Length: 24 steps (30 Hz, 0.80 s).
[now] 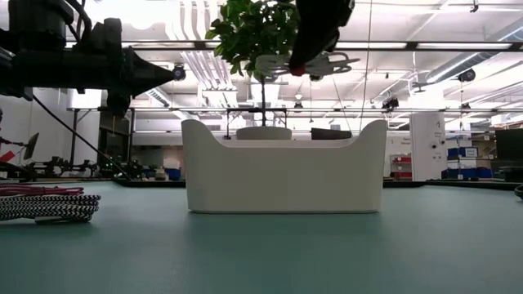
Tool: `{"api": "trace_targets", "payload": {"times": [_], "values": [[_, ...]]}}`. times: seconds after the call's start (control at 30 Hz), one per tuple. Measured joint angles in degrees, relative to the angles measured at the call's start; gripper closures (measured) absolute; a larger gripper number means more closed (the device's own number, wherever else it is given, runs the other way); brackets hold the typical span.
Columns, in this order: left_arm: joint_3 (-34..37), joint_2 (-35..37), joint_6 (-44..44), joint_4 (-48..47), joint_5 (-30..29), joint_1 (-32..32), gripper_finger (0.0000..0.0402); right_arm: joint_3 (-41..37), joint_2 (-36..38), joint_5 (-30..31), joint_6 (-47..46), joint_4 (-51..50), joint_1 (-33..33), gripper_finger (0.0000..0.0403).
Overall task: Pick and place USB-C Cables
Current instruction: Put the white charger cable into the white bin
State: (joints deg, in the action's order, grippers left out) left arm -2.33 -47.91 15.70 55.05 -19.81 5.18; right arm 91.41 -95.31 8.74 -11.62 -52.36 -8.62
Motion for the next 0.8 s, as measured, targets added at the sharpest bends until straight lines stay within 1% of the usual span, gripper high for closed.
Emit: {"api": "trace_targets", "payload": {"times": [0.13,0.23,0.43,0.57,0.8], "values": [[0.0,0.0,0.0,0.0,0.0,0.0,0.0402,2.4,-3.3,-0.6,1.7,-0.4,-0.6,0.0365],[0.0,-0.1,0.1,0.0,0.0,0.0,0.0402,4.8,-6.0,-3.2,1.9,-1.8,-0.7,0.0365],[0.0,0.1,0.0,0.0,0.0,0.0,0.0402,11.2,-10.7,-3.4,3.9,-7.5,-0.7,0.0365],[0.0,0.1,0.0,0.0,0.0,0.0,0.0402,13.3,-11.8,-3.4,4.4,-9.3,-0.6,0.0365],[0.0,-0.1,0.0,0.0,0.0,0.0,0.0402,13.4,-11.8,-4.5,4.9,-8.7,-0.6,0.0365]]}}
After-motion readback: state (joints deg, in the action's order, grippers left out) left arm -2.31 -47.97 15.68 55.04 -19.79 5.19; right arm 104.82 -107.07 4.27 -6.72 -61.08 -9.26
